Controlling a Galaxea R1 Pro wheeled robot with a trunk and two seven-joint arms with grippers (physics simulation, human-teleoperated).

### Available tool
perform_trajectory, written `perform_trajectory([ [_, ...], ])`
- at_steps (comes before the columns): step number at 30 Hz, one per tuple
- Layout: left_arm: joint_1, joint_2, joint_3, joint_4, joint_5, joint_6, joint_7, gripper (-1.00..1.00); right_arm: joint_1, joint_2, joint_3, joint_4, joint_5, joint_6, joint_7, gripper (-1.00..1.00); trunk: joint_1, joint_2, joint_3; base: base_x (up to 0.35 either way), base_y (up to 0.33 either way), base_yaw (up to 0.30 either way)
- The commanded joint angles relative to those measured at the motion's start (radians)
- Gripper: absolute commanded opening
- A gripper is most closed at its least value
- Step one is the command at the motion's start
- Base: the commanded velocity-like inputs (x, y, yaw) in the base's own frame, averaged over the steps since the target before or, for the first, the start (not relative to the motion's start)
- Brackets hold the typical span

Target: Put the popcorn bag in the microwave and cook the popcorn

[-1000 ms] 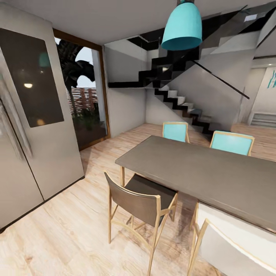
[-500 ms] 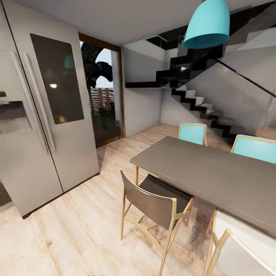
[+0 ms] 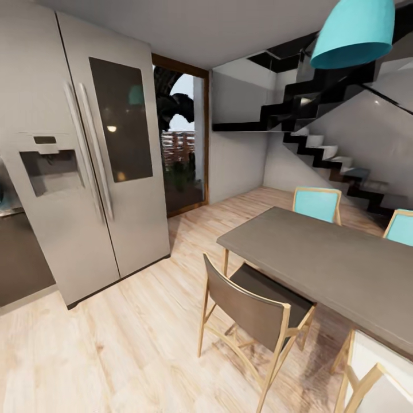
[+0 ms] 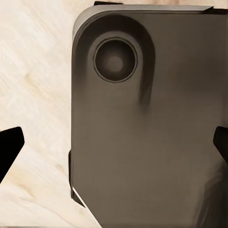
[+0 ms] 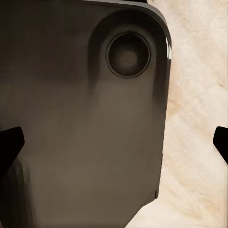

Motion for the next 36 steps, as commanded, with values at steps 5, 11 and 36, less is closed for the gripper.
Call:
perform_trajectory([
  [5,0.000,0.000,0.000,-0.001,0.006,-0.002,0.000,1.00,0.000,0.000,0.000,0.000,0.000,-0.003,0.000,1.00,0.000,0.000,-0.001,0.000,0.000,0.270],
  [11,0.000,0.000,0.000,-0.001,0.006,-0.001,0.000,1.00,0.000,0.000,0.000,0.000,0.000,-0.003,0.000,1.00,0.000,0.000,-0.001,0.000,0.000,0.270],
  [36,0.000,0.000,0.000,-0.001,0.006,-0.001,0.000,1.00,0.000,0.000,0.000,0.000,0.000,-0.003,0.000,1.00,0.000,0.000,-0.001,0.000,0.000,0.270],
])
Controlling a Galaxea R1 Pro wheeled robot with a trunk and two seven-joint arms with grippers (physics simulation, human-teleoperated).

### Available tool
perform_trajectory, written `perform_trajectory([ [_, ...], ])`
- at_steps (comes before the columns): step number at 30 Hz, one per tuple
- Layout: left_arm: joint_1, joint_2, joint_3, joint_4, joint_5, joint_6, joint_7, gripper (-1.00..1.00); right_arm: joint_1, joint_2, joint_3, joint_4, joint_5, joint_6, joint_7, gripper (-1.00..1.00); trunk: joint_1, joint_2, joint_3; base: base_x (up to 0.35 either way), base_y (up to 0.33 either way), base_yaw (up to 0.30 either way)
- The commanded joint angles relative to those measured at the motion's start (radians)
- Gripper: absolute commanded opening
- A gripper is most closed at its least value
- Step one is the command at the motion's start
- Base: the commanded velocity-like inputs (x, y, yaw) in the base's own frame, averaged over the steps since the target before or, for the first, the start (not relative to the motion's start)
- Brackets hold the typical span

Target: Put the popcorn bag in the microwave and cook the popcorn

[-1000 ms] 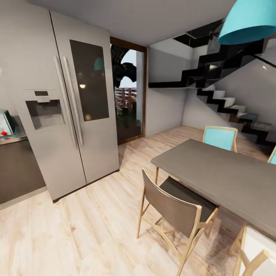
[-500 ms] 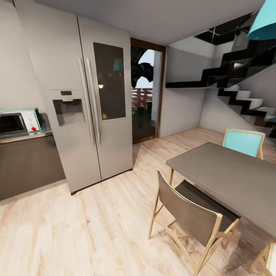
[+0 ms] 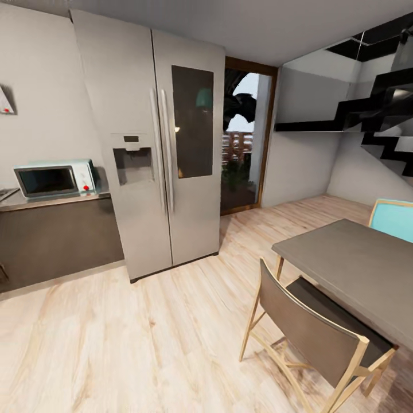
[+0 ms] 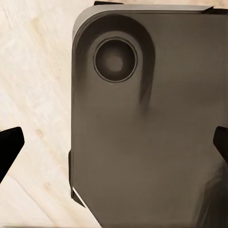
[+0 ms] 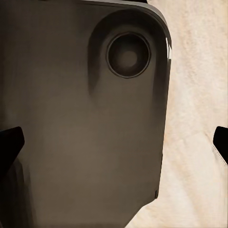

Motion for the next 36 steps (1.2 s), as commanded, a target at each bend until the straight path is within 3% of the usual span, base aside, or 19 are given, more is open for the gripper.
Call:
perform_trajectory([
  [1,0.000,0.000,0.000,-0.001,0.006,-0.002,0.000,1.00,0.000,0.000,0.000,0.000,0.000,-0.003,0.000,1.00,0.000,0.000,-0.001,0.000,0.000,0.270],
  [36,0.000,-0.008,0.001,-0.001,0.007,-0.003,-0.001,1.00,0.000,0.000,0.000,0.000,-0.002,-0.003,0.000,1.00,0.000,0.000,-0.001,0.000,0.000,0.270],
])
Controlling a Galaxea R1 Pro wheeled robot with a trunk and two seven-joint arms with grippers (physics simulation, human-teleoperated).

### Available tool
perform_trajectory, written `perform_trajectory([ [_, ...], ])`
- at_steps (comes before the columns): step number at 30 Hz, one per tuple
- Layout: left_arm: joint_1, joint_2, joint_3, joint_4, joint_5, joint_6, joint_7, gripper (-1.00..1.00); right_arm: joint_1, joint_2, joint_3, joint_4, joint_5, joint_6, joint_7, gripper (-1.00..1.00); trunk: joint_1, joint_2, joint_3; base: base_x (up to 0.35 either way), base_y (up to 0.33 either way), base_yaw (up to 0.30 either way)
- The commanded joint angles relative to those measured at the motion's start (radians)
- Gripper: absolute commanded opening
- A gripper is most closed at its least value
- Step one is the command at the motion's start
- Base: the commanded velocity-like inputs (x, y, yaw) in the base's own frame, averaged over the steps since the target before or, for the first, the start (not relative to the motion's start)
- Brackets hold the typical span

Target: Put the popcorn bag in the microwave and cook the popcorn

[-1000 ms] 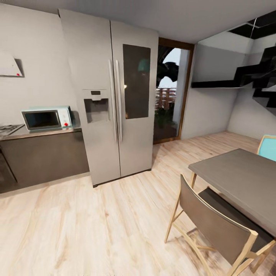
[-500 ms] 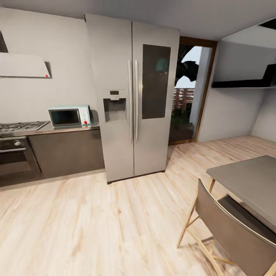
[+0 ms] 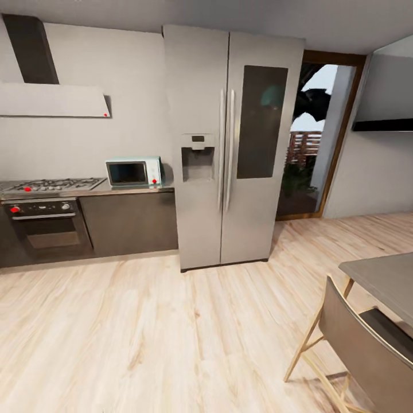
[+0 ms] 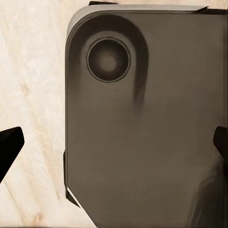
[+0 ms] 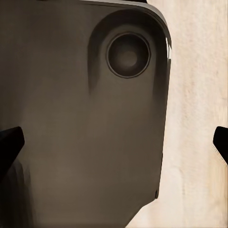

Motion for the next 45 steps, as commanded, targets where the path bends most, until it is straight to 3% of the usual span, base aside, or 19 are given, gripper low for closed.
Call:
perform_trajectory([
  [1,0.000,-0.001,0.004,-0.001,0.009,-0.002,0.000,1.00,0.000,0.000,0.000,0.000,0.000,-0.003,0.000,1.00,0.000,0.000,-0.001,0.000,0.000,0.270],
  [11,0.000,-0.018,0.013,-0.001,0.015,-0.002,-0.003,1.00,0.000,-0.001,0.000,0.000,-0.002,-0.003,0.000,1.00,0.000,0.000,-0.001,0.000,0.000,0.270],
  [45,0.000,-0.018,0.012,-0.003,0.016,-0.002,-0.003,1.00,0.000,0.000,0.000,0.000,0.005,-0.003,-0.003,1.00,0.000,0.000,-0.001,0.000,0.000,0.266],
])
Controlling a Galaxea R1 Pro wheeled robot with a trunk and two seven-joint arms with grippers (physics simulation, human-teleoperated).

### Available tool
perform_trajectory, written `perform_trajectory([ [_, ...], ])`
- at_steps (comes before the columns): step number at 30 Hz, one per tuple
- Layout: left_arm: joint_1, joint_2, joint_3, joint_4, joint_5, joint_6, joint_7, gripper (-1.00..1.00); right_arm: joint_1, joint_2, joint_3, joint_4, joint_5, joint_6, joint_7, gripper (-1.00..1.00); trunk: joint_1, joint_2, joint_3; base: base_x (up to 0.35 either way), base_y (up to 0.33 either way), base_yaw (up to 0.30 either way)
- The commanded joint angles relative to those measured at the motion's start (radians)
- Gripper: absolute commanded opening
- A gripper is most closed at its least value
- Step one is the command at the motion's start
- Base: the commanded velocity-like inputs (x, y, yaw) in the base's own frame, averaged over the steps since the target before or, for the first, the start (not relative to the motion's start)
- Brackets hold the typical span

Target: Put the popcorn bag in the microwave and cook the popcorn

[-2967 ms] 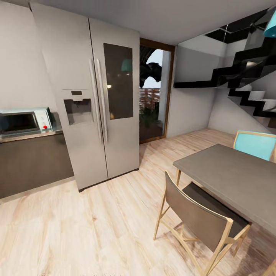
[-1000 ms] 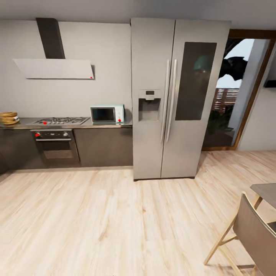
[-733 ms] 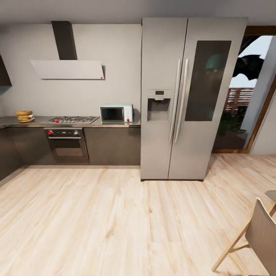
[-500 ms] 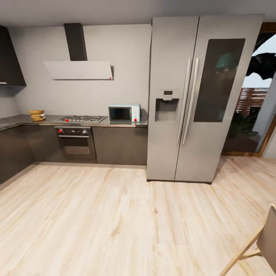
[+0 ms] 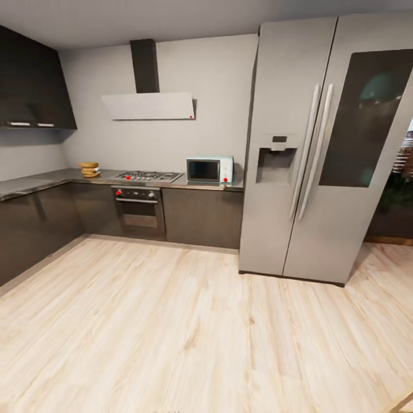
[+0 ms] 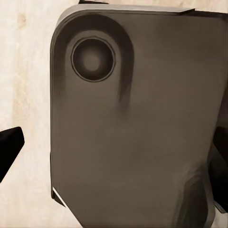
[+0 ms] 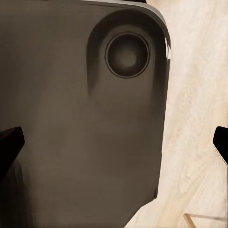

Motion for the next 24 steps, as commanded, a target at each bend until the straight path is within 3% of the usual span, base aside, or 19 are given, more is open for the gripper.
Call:
perform_trajectory([
  [1,0.000,0.000,0.001,0.000,0.007,-0.002,0.000,1.00,0.000,0.000,0.000,0.000,0.001,-0.003,0.000,1.00,0.000,0.000,-0.001,0.000,0.000,0.256],
  [10,0.000,0.001,0.001,-0.001,0.007,-0.002,0.000,1.00,0.000,0.000,0.000,0.000,0.001,-0.003,0.000,1.00,0.000,0.000,-0.001,0.000,0.000,0.228],
  [24,0.000,0.002,0.001,-0.001,0.008,-0.002,0.000,1.00,0.000,-0.001,0.005,0.000,0.002,-0.001,0.000,1.00,0.000,0.000,-0.001,0.000,0.000,0.011],
])
